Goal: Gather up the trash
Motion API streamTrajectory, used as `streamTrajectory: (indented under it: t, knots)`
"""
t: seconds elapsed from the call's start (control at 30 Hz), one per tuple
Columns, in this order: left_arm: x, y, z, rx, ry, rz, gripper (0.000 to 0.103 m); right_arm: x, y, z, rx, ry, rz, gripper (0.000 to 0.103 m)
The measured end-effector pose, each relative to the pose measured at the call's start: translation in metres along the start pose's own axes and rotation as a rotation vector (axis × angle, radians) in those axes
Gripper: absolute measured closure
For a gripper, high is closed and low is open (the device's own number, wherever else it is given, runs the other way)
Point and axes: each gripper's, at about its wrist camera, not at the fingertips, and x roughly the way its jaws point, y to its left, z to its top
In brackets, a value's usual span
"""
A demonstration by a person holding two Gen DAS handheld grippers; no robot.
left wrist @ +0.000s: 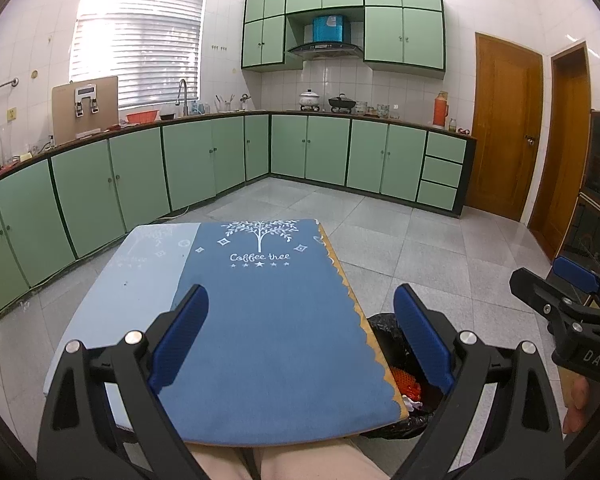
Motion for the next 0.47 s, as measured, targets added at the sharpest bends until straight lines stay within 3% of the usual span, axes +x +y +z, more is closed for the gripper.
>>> streamTrajectory:
  t: [0.47]
  knots:
    - [0.0024,0.0017,0.0003,-0.001,0.007,0.002,0.012,0.0015,-0.0005,-0.0003,0.004,-0.001,-0.004,0.006]
